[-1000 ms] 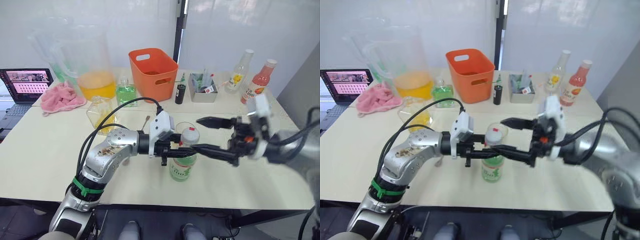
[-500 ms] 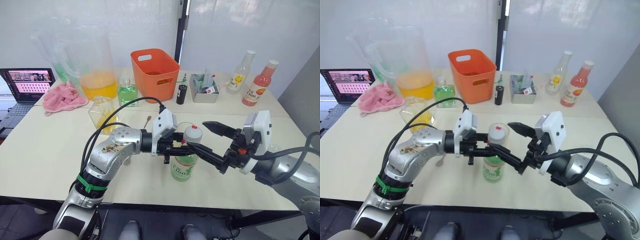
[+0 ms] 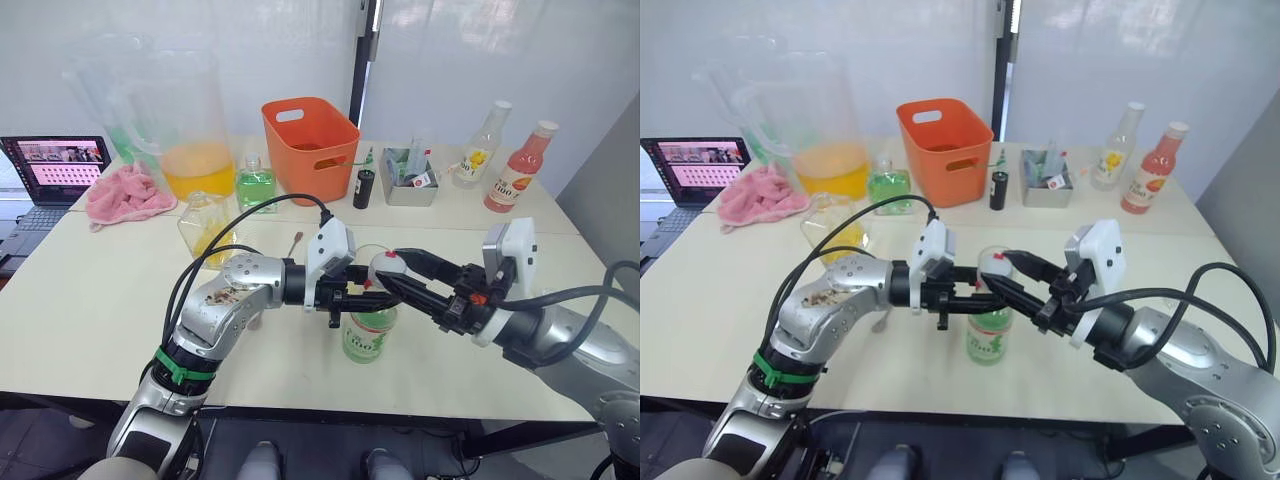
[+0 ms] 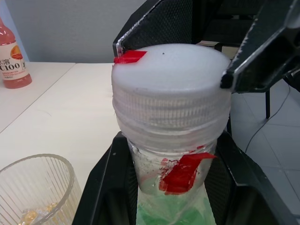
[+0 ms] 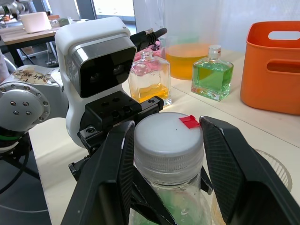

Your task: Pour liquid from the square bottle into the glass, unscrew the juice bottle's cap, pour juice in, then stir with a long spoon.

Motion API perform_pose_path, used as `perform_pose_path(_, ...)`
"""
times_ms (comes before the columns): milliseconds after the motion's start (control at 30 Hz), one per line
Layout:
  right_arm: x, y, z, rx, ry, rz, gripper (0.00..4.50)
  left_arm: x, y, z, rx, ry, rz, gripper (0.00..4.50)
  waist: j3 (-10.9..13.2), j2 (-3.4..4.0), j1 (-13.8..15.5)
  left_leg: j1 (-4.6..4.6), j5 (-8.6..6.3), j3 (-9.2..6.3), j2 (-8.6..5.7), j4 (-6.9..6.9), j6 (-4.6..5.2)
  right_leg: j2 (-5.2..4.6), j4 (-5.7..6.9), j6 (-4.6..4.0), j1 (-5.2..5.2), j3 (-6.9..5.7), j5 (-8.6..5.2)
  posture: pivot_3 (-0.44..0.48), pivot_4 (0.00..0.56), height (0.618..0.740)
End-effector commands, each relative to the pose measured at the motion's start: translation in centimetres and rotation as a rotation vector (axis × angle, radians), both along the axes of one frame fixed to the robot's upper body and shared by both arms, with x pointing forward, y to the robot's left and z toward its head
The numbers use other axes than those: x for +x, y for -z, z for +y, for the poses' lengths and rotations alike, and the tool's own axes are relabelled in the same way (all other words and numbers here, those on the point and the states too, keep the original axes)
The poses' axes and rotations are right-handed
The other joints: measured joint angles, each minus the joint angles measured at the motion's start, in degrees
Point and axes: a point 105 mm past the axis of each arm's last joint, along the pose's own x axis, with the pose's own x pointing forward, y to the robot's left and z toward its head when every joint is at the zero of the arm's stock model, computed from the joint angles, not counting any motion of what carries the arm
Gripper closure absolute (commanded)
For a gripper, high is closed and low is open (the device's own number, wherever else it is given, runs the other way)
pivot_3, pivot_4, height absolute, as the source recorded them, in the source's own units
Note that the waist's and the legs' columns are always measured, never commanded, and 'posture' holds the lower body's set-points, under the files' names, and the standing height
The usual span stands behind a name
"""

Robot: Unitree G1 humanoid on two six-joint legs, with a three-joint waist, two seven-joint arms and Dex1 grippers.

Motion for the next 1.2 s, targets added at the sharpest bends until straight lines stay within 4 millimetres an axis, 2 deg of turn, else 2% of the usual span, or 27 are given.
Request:
perform_pose_path(33, -0.2, 0.5, 0.3, -0.042, -0.051, 0.015, 2.84, -0.5, -0.4, -0.6, 0.005, 0.033, -0.022, 3.07, 0.0, 0.0, 0.0, 0.0, 0.0, 0.0, 0.0, 0.0, 0.0, 0.0, 0.0, 0.0, 0.0, 0.0, 0.0, 0.0, 0.15, 0.74)
perform_pose_path(400, 0.5, 0.6, 0.6, -0.102, -0.201, 0.03, 2.84, -0.5, -0.5, 0.0, 0.017, 0.007, -0.041, 3.07, 0.0, 0.0, -0.4, 0.04, 0.0, 0.0, 0.01, 0.0, 0.0, 0.01, 0.01, -0.01, 0.01, 0.0, 0.0, 0.0, 0.15, 0.74)
perform_pose_path(567, 0.0, 0.6, 1.2, -0.177, -0.349, 0.007, 2.84, -0.5, -0.6, 0.1, 0.018, 0.005, -0.042, 3.07, 0.0, 0.0, -0.8, 0.04, 0.0, 0.0, 0.01, 0.0, 0.0, 0.01, 0.01, 0.0, 0.01, 0.0, 0.01, 0.0, 0.15, 0.74)
perform_pose_path(700, 0.3, 0.7, 0.4, -0.192, -0.514, 0.046, 2.84, -0.6, -0.9, -0.1, 0.022, 0.01, -0.055, 3.07, 0.0, 0.0, -0.8, 0.04, 0.0, 0.0, 0.01, 0.02, 0.0, 0.01, 0.02, 0.0, 0.02, 0.0, 0.01, 0.0, 0.15, 0.74)
perform_pose_path(867, 3.6, 1.8, -0.3, -0.367, -0.694, 0.049, 2.84, -1.3, -1.0, 0.1, 0.043, 0.027, -0.067, 3.07, 0.0, 0.03, -1.3, 0.09, 0.0, 0.03, 0.01, 0.01, 0.0, 0.02, 0.02, 0.03, 0.01, 0.01, 0.02, 0.0, 0.15, 0.74)
perform_pose_path(1000, 4.6, 1.1, -0.1, -0.394, -0.835, 0.037, 2.84, -1.4, -1.1, 0.6, 0.064, 0.028, -0.075, 3.07, 0.0, 0.03, -1.4, 0.16, 0.0, 0.0, 0.04, -0.09, 0.0, 0.08, 0.06, 0.16, 0.03, 0.0, 0.09, 0.0, 0.15, 0.74)
perform_pose_path(1100, 5.0, 0.5, 0.0, -0.391, -0.873, 0.044, 2.84, -1.4, -1.1, 0.7, 0.07, 0.025, -0.075, 3.07, 0.0, 0.03, -1.4, 0.16, 0.0, 0.0, 0.05, -0.12, 0.0, 0.09, 0.08, 0.36, 0.01, 0.0, 0.2, 0.0, 0.15, 0.74)
perform_pose_path(1167, 5.0, 0.0, 0.1, -0.373, -0.881, 0.049, 1.82, -1.3, -1.1, 0.8, 0.07, 0.022, -0.075, 3.07, 0.0, 0.03, -1.3, 0.16, 0.0, -0.01, 0.05, -0.18, -0.01, 0.09, 0.08, 0.36, 0.0, -0.01, 0.19, 0.0, 0.15, 0.74)
perform_pose_path(1200, 4.9, -0.4, 0.0, -0.366, -0.885, 0.054, 1.59, -1.3, -1.1, 0.8, 0.069, 0.02, -0.074, 3.07, 0.0, 0.02, -1.3, 0.16, 0.0, 0.0, 0.05, -0.19, -0.01, 0.09, 0.08, 0.35, -0.01, 0.0, 0.19, 0.0, 0.15, 0.74)
